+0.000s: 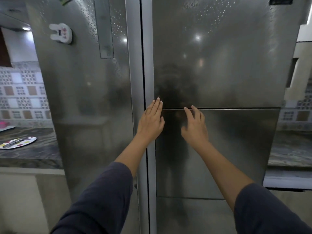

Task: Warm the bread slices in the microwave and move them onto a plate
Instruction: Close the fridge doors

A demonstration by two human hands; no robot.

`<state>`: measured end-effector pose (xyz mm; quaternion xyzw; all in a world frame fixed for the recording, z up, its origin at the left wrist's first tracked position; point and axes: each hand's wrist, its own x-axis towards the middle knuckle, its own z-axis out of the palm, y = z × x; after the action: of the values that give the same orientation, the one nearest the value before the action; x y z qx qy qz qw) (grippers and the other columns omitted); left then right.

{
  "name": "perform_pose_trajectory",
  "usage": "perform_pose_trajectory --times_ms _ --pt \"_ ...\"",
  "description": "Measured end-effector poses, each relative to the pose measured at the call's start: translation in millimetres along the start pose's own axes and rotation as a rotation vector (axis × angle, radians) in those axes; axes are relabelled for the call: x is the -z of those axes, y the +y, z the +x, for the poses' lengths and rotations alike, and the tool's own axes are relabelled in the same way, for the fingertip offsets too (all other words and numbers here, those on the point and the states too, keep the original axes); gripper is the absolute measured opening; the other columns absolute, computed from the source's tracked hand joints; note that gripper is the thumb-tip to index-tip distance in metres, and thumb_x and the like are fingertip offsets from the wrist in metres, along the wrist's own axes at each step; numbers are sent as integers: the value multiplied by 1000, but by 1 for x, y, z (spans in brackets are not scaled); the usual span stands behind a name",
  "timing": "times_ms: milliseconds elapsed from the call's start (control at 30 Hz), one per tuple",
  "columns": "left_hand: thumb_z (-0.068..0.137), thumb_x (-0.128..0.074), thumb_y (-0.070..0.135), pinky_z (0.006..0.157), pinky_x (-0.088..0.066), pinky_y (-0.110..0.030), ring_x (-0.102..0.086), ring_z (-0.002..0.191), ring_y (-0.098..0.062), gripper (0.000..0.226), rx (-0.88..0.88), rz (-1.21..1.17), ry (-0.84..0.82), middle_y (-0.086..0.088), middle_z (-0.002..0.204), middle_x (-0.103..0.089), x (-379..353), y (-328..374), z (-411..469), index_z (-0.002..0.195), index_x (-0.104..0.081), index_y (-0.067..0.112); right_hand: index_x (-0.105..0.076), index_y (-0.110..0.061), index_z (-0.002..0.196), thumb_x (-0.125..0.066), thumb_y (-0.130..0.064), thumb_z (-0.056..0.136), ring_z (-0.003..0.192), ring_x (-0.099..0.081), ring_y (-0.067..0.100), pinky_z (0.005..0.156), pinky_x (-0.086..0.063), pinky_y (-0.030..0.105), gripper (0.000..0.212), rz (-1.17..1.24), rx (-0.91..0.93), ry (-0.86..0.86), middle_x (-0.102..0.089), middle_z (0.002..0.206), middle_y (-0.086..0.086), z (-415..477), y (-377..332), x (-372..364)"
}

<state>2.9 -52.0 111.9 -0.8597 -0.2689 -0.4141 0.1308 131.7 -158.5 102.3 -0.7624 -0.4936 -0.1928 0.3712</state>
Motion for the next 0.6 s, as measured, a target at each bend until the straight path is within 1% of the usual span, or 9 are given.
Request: perform_pose_trajectory --times_ms 67,133,267,400,467,533,600 --pt "100 -29 21 120 -6 -30 -10 146 -17 51 40 -13 6 -8 157 -14 10 -1 -19 147 -17 7 -26 -16 146 -52 -13 90 144 -11 26 114 -25 38 62 46 45 -8 -17 156 7 -11 -9 0" --pt "101 -26 19 120 -9 -32 -12 146 -20 49 89 -2 9 -10 157 -16 23 -6 -39 147 -18 5 -24 -15 147 -46 -15 94 145 -9 25 115 -21 37 58 99 99 -47 -16 157 6 -24 -24 -2" --pt "102 -24 19 117 -2 -27 -8 147 -20 49 241 56 3 -10 157 -12 53 -31 -86 147 -15 5 -20 -16 149 -40 -18 98 146 -5 21 117 -15 37 55 184 232 -151 -13 158 4 -54 -67 -14" --pt "101 -27 20 116 -1 -25 -9 147 -20 49 387 124 20 -10 157 -15 92 -71 -134 147 -18 5 -17 -16 150 -36 -22 99 147 -3 18 120 -9 36 54 269 297 -245 -9 159 3 -79 -126 -34" --pt "101 -27 20 117 -3 -27 -8 147 -20 49 438 149 20 -9 157 -15 116 -94 -156 147 -19 5 -16 -17 150 -35 -23 100 147 -1 18 120 -8 36 54 302 311 -280 -7 159 2 -92 -160 -46" --pt "101 -27 20 118 -5 -30 -7 147 -19 49 476 168 25 -8 157 -14 142 -122 -177 147 -18 5 -17 -16 149 -36 -22 99 147 -2 19 120 -9 37 54 338 340 -304 -9 159 3 -104 -198 -61" --pt "102 -23 21 118 -4 -29 -4 147 -18 49 508 187 26 -7 158 -11 166 -155 -197 148 -15 6 -21 -14 148 -39 -19 98 147 -4 21 120 -10 37 54 382 370 -309 -12 158 6 -113 -239 -79"
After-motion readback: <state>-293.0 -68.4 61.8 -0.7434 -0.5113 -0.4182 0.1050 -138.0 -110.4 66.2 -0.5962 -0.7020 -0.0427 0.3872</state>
